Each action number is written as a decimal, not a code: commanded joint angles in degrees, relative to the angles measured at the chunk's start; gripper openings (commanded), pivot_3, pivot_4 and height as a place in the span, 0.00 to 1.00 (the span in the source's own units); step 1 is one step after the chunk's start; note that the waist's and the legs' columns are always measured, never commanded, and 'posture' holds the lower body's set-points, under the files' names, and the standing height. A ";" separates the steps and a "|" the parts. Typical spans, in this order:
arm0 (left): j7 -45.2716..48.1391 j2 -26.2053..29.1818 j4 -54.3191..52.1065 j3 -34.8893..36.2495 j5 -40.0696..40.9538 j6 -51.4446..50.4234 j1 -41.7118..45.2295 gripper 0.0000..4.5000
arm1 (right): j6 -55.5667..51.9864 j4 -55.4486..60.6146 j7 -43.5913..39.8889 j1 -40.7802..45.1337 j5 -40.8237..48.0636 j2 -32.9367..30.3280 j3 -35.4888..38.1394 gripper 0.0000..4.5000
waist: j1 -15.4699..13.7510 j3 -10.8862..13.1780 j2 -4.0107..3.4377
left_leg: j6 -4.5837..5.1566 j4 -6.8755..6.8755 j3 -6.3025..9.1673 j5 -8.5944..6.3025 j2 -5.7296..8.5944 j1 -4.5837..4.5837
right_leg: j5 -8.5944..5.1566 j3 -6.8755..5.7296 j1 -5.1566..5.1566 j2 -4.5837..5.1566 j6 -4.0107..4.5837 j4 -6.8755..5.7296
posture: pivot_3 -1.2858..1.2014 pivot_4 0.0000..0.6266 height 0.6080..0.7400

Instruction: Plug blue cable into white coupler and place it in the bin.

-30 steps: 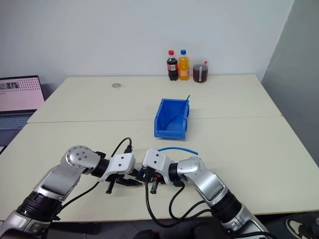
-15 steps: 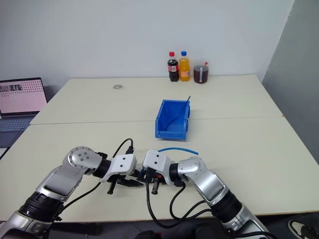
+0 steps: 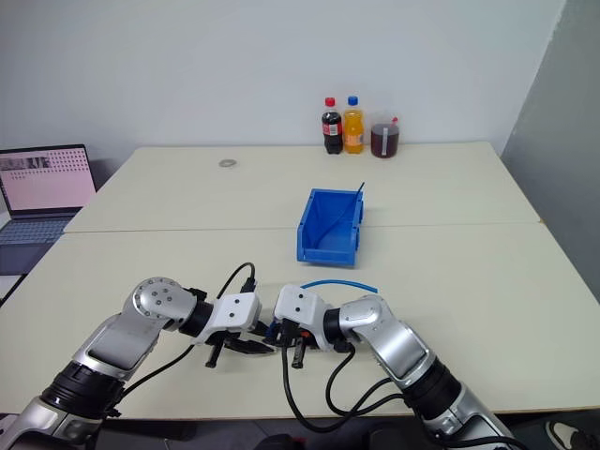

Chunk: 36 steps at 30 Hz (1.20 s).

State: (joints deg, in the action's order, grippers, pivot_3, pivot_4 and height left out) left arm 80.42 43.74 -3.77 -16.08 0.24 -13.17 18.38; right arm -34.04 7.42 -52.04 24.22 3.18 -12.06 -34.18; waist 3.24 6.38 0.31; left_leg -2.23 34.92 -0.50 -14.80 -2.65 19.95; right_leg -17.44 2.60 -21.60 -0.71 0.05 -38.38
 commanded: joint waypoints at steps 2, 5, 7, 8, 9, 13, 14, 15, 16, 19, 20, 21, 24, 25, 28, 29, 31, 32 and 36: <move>-4.41 -1.17 -0.41 0.60 -0.17 1.53 0.30 0.17 | -3.29 -7.48 -3.69 -5.77 -0.65 -0.90 -10.42 0.03 | 0.00 0.01 -0.02 | 0.00 -0.02 0.03 -0.01 -0.04 -0.01 | -0.01 -0.02 0.03 0.01 0.02 0.09 | 0.52 0.24 1.00; -4.85 -0.67 -0.21 1.40 0.08 2.17 -0.57 0.17 | -1.56 -6.20 -1.93 -5.64 -0.93 -1.41 -7.60 0.03 | 0.00 0.05 -0.05 | 0.01 -0.09 0.13 -0.01 -0.06 -0.01 | -0.01 -0.03 0.17 -0.01 0.02 0.31 | 0.52 0.24 1.00; -5.83 -0.74 -0.30 2.48 0.70 1.90 -1.28 0.32 | -1.70 -3.69 -0.75 -5.69 0.12 -1.68 -4.48 0.03 | -0.01 0.13 -0.03 | 0.00 -0.09 0.12 -0.02 -0.04 0.00 | -0.01 -0.03 0.18 0.01 0.02 0.34 | 0.52 0.24 1.00; -5.83 -0.59 -0.62 2.92 1.32 1.12 -1.73 0.34 | -2.32 -2.05 -0.28 -5.66 0.89 -1.84 -2.86 0.03 | -0.03 0.29 -0.14 | 0.00 -0.09 0.12 -0.03 -0.04 0.01 | -0.01 -0.02 0.19 0.01 0.02 0.37 | 0.52 0.24 1.00; -5.87 -0.45 -0.94 3.23 1.90 0.45 -2.10 0.39 | -2.74 -0.79 0.13 -5.65 1.46 -1.95 -1.63 0.03 | -0.05 0.57 -0.11 | 0.00 -0.09 0.12 -0.03 -0.04 0.02 | 0.00 -0.02 0.19 0.03 0.01 0.36 | 0.52 0.24 1.00; -6.82 0.38 -2.64 4.48 4.52 -0.72 -3.74 0.61 | -5.00 2.52 1.93 -5.86 3.74 -1.62 1.57 0.03 | -0.17 1.23 0.95 | -0.03 0.01 0.30 0.00 -0.13 0.98 | 0.15 -0.17 -0.34 -0.11 -0.22 0.27 | 0.52 0.24 1.00; -6.94 0.70 -3.18 5.07 5.25 -0.92 -4.22 0.67 | -4.90 3.00 2.32 -5.90 3.83 -1.67 1.79 0.03 | -0.17 1.26 0.95 | -0.04 0.04 0.27 0.00 -0.10 1.13 | 0.15 -0.13 -0.46 -0.10 -0.22 0.29 | 0.52 0.24 1.00; -7.17 1.05 -3.75 5.62 5.81 -1.04 -4.71 0.70 | -5.11 3.59 2.83 -6.02 4.26 -1.60 2.22 0.03 | -0.15 1.28 0.93 | -0.04 0.04 0.22 0.00 -0.07 1.26 | 0.15 -0.09 -0.56 -0.07 -0.21 0.31 | 0.52 0.24 1.00; -7.34 1.39 -4.25 6.10 6.20 -1.00 -5.12 0.74 | -5.48 4.18 3.26 -6.11 4.83 -1.42 2.66 0.03 | -0.16 1.29 0.96 | -0.05 0.05 0.23 -0.01 -0.07 1.46 | 0.16 -0.09 -0.70 -0.05 -0.21 0.34 | 0.52 0.24 1.00; -8.95 2.39 -6.48 10.12 8.64 -2.56 -6.59 0.87 | -7.75 7.93 5.32 -5.27 7.28 -0.12 5.92 0.03 | -0.13 1.50 1.10 | -0.10 0.05 0.40 -0.05 -0.07 1.72 | 0.16 -0.15 -0.90 -0.05 -0.19 0.37 | 0.52 0.24 1.00; -9.40 2.65 -7.05 10.87 9.27 -3.07 -6.87 0.94 | -8.19 8.66 5.83 -4.99 7.88 -0.04 6.72 0.03 | -0.14 1.64 1.14 | -0.12 0.05 0.44 -0.06 -0.08 1.88 | 0.17 -0.16 -1.08 -0.05 -0.18 0.33 | 0.52 0.24 1.00; -9.26 3.27 -8.34 12.17 10.61 -3.91 -7.51 0.97 | -9.31 9.73 6.49 -4.38 9.10 0.19 8.59 0.03 | -0.27 1.97 1.25 | -0.12 0.05 0.44 -0.06 -0.08 1.96 | 0.18 -0.17 -1.17 -0.05 -0.17 0.31 | 0.52 0.24 1.00; -9.75 4.43 -11.55 14.72 13.43 -6.59 -8.85 1.00 | -11.86 12.12 7.47 -2.92 11.82 -0.09 12.30 0.03 | -0.38 2.42 1.39 | -0.13 0.10 0.49 -0.05 -0.07 2.10 | 0.18 -0.22 -1.31 -0.04 -0.17 0.24 | 0.52 0.24 1.00; -10.35 4.63 -12.81 15.84 14.65 -7.92 -9.42 1.00 | -12.83 13.18 7.97 -2.33 12.89 -0.16 13.88 0.03 | -0.38 2.49 1.39 | -0.13 0.15 0.47 -0.05 -0.06 2.19 | 0.19 -0.22 -1.38 -0.02 -0.18 0.22 | 0.52 0.24 1.00; -13.43 4.12 -15.08 19.15 17.36 -11.54 -9.50 1.00 | -16.90 16.79 10.13 0.58 17.07 -0.07 20.84 0.03 | -0.53 2.86 1.36 | -0.14 0.44 0.52 -0.04 -0.04 2.71 | 0.27 -0.27 -1.72 0.00 -0.20 0.16 | 0.52 0.24 1.00; -14.70 3.60 -14.86 19.82 17.78 -12.20 -8.79 1.00 | -17.95 17.53 10.62 1.62 18.37 -0.21 22.92 0.03 | -0.58 3.05 1.39 | -0.16 0.73 0.60 -0.06 -0.06 2.88 | 0.31 -0.35 -1.77 0.00 -0.13 0.08 | 0.52 0.24 1.00; -16.69 2.74 -14.10 20.42 18.23 -12.90 -7.25 1.00 | -19.25 18.07 12.02 3.41 20.33 0.08 26.43 0.03 | -0.73 3.43 1.53 | -0.26 1.06 0.57 -0.13 -0.03 3.00 | 0.31 -0.30 -1.92 0.01 -0.13 -0.26 | 0.52 0.24 1.00; -17.92 2.25 -13.24 20.62 18.26 -13.11 -5.86 1.00 | -20.03 17.97 13.16 5.21 21.51 0.40 29.08 0.03 | -0.80 3.52 1.64 | -0.27 1.12 0.58 -0.13 0.00 2.98 | 0.30 -0.29 -1.93 0.02 -0.14 -0.38 | 0.52 0.24 1.00; -20.78 0.76 -10.28 20.46 18.11 -12.61 -2.06 1.00 | -21.55 14.88 18.75 11.28 24.57 2.64 36.36 0.03 | -0.82 3.73 1.69 | -0.28 1.20 0.60 -0.11 -0.02 2.92 | 0.31 -0.31 -1.96 -0.01 -0.20 -0.61 | 0.52 0.24 1.00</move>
State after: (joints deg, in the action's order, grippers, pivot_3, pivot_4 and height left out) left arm 61.05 44.71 -14.69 2.80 17.67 -26.17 14.93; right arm -54.85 22.17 -35.89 32.97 25.43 -10.40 -1.61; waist 2.42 10.11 2.00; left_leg -2.52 36.13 0.08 -14.91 -2.68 22.84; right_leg -17.12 2.31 -23.55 -0.75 -0.14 -39.02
